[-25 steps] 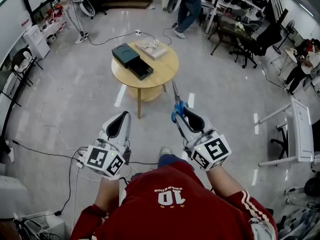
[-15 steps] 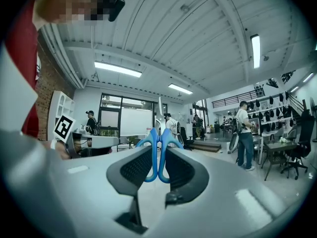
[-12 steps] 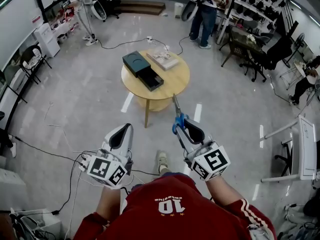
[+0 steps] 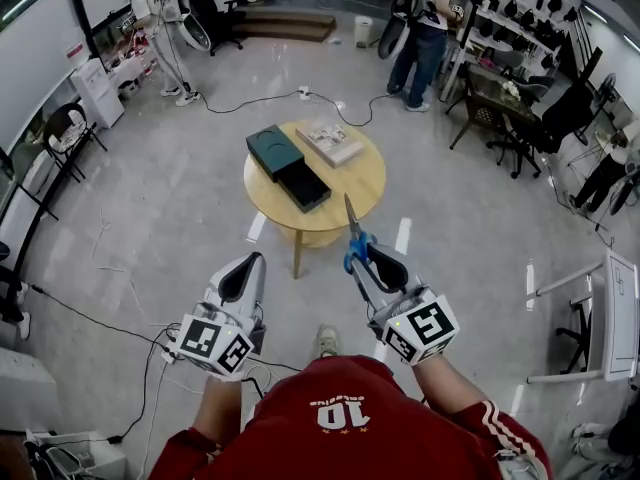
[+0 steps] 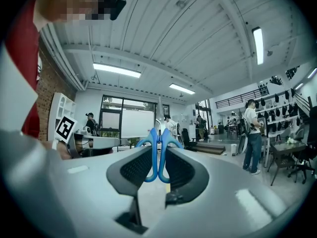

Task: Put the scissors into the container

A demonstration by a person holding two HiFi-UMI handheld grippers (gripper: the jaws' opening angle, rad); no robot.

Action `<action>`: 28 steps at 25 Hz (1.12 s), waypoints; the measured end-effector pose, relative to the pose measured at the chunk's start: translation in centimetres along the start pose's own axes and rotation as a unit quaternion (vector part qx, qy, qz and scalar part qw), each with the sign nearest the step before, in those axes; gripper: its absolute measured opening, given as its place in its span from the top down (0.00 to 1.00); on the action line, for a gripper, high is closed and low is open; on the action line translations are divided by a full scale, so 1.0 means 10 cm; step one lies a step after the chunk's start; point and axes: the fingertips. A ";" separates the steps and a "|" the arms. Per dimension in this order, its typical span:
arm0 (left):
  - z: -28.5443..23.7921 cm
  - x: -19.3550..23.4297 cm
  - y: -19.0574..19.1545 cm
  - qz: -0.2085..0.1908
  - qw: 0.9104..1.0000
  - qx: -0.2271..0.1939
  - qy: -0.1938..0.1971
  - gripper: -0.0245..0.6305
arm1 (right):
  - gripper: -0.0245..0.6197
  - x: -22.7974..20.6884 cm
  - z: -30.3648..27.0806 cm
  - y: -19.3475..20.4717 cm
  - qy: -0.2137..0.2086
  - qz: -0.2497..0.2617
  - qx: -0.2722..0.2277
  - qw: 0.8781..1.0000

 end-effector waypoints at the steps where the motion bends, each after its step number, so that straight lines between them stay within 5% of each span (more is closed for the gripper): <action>1: -0.09 0.03 -0.01 0.000 1.000 0.000 0.002 0.96 | 0.82 -0.07 -0.06 0.01 0.001 0.002 0.003 1.000; 15: -1.28 0.39 -0.04 -0.007 1.000 0.008 -0.009 0.96 | 0.82 -0.99 -0.83 0.10 -0.026 0.011 0.023 0.999; 28: -1.67 0.31 -0.12 -0.033 0.999 0.014 -0.026 0.96 | 0.82 -1.35 -0.95 0.03 -0.068 -0.018 0.002 0.998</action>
Point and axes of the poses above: the fingertips, and each gripper's own axes: z backward along the fingers, x to its left, y out of its underside, and after that the axes turned 1 degree about x, right-handed
